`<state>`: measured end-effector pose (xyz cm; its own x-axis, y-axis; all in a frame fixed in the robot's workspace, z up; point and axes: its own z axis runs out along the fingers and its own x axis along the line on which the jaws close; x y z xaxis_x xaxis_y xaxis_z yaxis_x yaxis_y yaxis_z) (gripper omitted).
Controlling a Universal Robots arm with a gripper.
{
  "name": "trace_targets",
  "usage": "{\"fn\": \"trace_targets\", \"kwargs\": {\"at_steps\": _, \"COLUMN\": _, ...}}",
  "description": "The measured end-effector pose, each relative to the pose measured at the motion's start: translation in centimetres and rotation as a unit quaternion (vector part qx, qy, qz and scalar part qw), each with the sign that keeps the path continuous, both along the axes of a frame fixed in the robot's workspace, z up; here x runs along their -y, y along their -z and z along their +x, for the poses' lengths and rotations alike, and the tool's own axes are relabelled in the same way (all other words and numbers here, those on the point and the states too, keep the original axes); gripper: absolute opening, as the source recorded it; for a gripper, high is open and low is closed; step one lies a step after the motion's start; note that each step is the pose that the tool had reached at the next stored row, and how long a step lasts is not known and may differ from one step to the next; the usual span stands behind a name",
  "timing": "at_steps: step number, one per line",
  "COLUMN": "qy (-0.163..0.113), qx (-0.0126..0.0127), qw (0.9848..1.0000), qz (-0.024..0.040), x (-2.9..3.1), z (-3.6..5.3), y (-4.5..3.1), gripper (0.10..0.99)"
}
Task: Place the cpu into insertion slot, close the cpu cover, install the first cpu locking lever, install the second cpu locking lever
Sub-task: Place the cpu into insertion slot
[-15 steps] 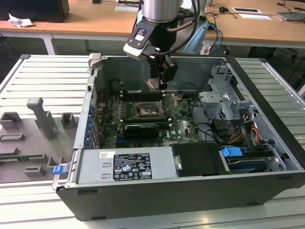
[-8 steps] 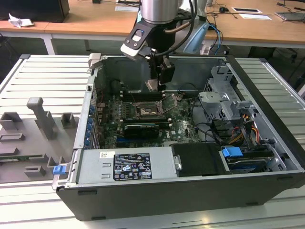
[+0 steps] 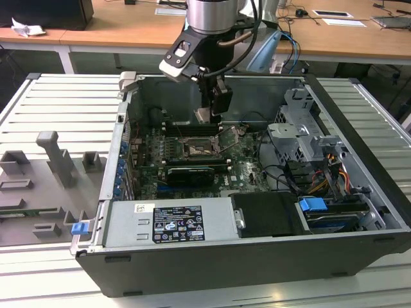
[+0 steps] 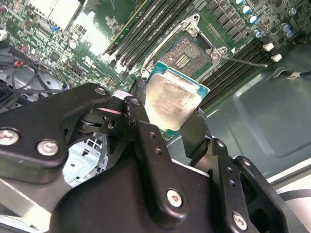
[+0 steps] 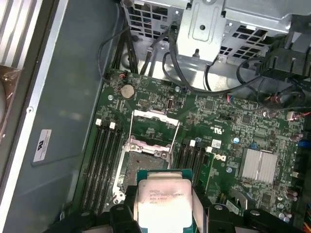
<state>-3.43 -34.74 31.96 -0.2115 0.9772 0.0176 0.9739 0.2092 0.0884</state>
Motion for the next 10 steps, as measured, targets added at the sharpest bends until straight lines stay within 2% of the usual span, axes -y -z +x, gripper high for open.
{"fn": "trace_targets", "kwargs": {"at_steps": 4, "qy": 0.027, "qx": 0.0, "qw": 0.9996, "qz": 0.0001, "x": 0.0, "z": -0.01, "y": 0.24, "gripper": 0.529}}
{"fn": "trace_targets", "kwargs": {"at_steps": 5, "qy": 0.046, "qx": -0.0001, "qw": 0.9989, "qz": 0.0, "x": -0.04, "z": -0.01, "y": 0.61, "gripper": 0.529}}
{"fn": "trace_targets", "kwargs": {"at_steps": 6, "qy": 0.051, "qx": -0.002, "qw": 0.9987, "qz": -0.0001, "x": -0.05, "z": -0.01, "y": 1.21, "gripper": 0.529}}
{"fn": "trace_targets", "kwargs": {"at_steps": 7, "qy": 0.055, "qx": -0.002, "qw": 0.9985, "qz": -0.0002, "x": -0.06, "z": -0.02, "y": 1.51, "gripper": 0.529}}
{"fn": "trace_targets", "kwargs": {"at_steps": 10, "qy": 0.074, "qx": -0.002, "qw": 0.9973, "qz": -0.0001, "x": -0.06, "z": -0.03, "y": 1.78, "gripper": 0.529}}
